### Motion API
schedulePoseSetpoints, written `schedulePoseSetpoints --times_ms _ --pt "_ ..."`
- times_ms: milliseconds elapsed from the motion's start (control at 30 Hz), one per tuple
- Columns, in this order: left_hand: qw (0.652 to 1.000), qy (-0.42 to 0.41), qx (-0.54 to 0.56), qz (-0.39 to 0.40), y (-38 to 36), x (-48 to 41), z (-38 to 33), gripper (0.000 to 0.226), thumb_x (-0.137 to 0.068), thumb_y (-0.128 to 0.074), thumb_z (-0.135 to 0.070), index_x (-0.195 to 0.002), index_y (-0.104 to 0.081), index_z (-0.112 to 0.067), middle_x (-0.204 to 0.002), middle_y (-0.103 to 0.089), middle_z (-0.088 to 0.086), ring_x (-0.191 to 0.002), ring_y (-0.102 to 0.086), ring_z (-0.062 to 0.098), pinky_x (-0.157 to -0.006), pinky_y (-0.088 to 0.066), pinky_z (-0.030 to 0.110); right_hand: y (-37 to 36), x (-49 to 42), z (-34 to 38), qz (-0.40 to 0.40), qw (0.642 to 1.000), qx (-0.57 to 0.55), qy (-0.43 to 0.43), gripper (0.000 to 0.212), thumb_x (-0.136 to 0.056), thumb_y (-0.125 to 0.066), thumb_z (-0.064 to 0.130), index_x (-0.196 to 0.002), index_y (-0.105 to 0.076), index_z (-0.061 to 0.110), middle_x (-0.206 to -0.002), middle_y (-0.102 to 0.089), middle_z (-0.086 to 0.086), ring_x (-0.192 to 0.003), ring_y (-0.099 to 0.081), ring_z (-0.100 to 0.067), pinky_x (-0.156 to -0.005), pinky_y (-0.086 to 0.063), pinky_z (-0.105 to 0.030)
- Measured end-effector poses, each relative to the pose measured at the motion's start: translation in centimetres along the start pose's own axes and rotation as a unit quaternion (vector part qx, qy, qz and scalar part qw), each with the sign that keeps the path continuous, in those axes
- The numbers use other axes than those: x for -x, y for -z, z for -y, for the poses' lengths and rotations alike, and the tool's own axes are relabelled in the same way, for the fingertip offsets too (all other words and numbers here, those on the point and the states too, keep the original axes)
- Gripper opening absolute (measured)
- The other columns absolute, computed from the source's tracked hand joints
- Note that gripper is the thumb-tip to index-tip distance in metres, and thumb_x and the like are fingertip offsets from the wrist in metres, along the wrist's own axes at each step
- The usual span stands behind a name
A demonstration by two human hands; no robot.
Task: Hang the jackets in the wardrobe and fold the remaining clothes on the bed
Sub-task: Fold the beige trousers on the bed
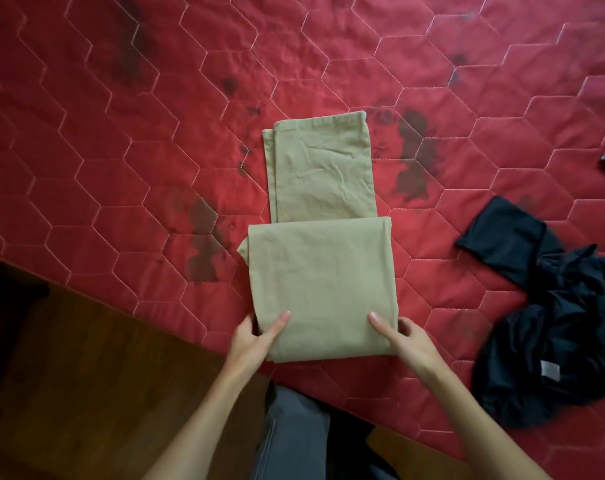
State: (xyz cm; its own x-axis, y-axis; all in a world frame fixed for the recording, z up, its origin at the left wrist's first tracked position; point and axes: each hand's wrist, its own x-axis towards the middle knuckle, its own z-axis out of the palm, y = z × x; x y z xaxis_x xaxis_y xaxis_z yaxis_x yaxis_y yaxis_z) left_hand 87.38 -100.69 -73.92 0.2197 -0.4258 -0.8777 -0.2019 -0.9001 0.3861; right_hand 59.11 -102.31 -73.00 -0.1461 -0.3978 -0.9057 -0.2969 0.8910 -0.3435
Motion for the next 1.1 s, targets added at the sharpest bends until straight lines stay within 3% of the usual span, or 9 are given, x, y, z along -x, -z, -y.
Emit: schedulePoseSetpoints --times_ms 200,400,500,567,700,767,833,933,1100 --pt "0.995 -0.015 -0.083 -0.044 -2.1 2.8 4.6 0.091 -0.058 -0.056 -0.093 -0.115 -0.068 -0.023 -0.11 -0.073 -0.009 -0.108 -0.066 0.017 -0.098 -0.052 0.039 -0.4 2.3 -4.1 0.013 0.998 0.058 0.015 0.035 -0.087 -0.065 0.055 -0.091 -0.069 0.021 -0.094 -0.071 0.006 -0.088 -0.066 -0.009 -0.082 -0.052 -0.031" --pt "0.995 0.057 -0.079 -0.026 -3.5 6.1 9.7 0.1 -0.05 -0.056 -0.089 -0.11 -0.069 -0.011 -0.11 -0.073 0.005 -0.107 -0.066 0.026 -0.094 -0.052 0.038 1.2 7.2 -9.3 0.027 0.998 0.056 0.022 0.039 -0.087 -0.069 0.045 -0.075 -0.057 0.01 -0.07 -0.063 0.002 -0.059 -0.054 -0.01 -0.058 -0.042 -0.025" --pt "0.996 0.078 -0.033 0.006 -2.8 8.6 11.2 0.095 -0.052 -0.071 -0.08 -0.118 -0.065 -0.012 -0.117 -0.071 0.003 -0.108 -0.066 0.021 -0.099 -0.051 0.039 1.6 9.9 -10.7 0.029 0.999 0.019 0.013 0.038 -0.084 -0.075 0.041 -0.095 -0.059 0.008 -0.081 -0.067 0.001 -0.056 -0.059 -0.007 -0.048 -0.044 -0.021" --pt "0.997 0.074 -0.014 0.01 -1.7 10.3 10.6 0.092 -0.055 -0.073 -0.075 -0.128 -0.058 -0.019 -0.125 -0.067 0.0 -0.113 -0.064 0.02 -0.101 -0.051 0.043 1.7 11.5 -10.2 0.022 0.999 0.025 0.038 0.039 -0.084 -0.074 0.041 -0.115 -0.058 0.023 -0.095 -0.069 0.004 -0.074 -0.066 -0.007 -0.055 -0.049 -0.02" --pt "0.999 -0.041 0.033 -0.014 0.9 12.2 6.0 0.071 -0.092 -0.065 -0.044 -0.153 -0.031 -0.029 -0.145 -0.048 -0.006 -0.129 -0.05 0.013 -0.106 -0.043 0.031 1.8 12.3 -5.7 0.005 0.991 0.045 0.127 0.058 -0.085 -0.071 0.037 -0.136 -0.046 0.048 -0.108 -0.064 0.013 -0.099 -0.063 -0.003 -0.087 -0.055 -0.035" --pt "0.992 -0.102 0.076 -0.009 2.4 12.5 2.4 0.055 -0.097 -0.058 -0.041 -0.148 -0.04 -0.031 -0.133 -0.054 -0.015 -0.121 -0.055 0.004 -0.095 -0.046 0.016 1.8 11.6 -1.8 -0.014 0.984 0.034 0.176 0.05 -0.087 -0.069 0.028 -0.132 -0.054 0.042 -0.113 -0.064 0.014 -0.103 -0.061 0.002 -0.094 -0.052 -0.035" --pt "0.986 -0.138 0.095 0.007 3.6 11.6 -0.9 0.049 -0.092 -0.052 -0.06 -0.133 -0.059 -0.032 -0.125 -0.065 -0.016 -0.118 -0.061 0.005 -0.099 -0.049 0.025 2.0 10.3 2.5 -0.052 0.973 0.01 0.226 0.028 -0.091 -0.066 0.025 -0.119 -0.068 0.028 -0.115 -0.068 0.012 -0.106 -0.06 0.003 -0.099 -0.049 -0.031" --pt "0.977 -0.152 0.148 0.033 4.7 9.0 -5.3 0.078 -0.077 -0.034 -0.079 -0.119 -0.068 -0.023 -0.107 -0.076 0.0 -0.102 -0.07 0.018 -0.085 -0.057 0.038 2.2 7.5 8.5 -0.045 0.97 -0.027 0.236 0.031 -0.098 -0.054 0.045 -0.102 -0.077 0.024 -0.107 -0.073 0.014 -0.103 -0.062 0.004 -0.096 -0.046 -0.027" --pt "0.976 -0.156 0.153 0.009 4.9 1.8 -11.4 0.073 -0.078 -0.049 -0.073 -0.12 -0.061 -0.015 -0.091 -0.076 0.014 -0.084 -0.072 0.025 -0.075 -0.056 0.038 1.8 1.6 14.8 -0.024 0.981 -0.07 0.178 0.059 -0.095 -0.031 0.069 -0.104 -0.075 0.03 -0.104 -0.075 0.005 -0.093 -0.066 -0.011 -0.078 -0.048 -0.028"
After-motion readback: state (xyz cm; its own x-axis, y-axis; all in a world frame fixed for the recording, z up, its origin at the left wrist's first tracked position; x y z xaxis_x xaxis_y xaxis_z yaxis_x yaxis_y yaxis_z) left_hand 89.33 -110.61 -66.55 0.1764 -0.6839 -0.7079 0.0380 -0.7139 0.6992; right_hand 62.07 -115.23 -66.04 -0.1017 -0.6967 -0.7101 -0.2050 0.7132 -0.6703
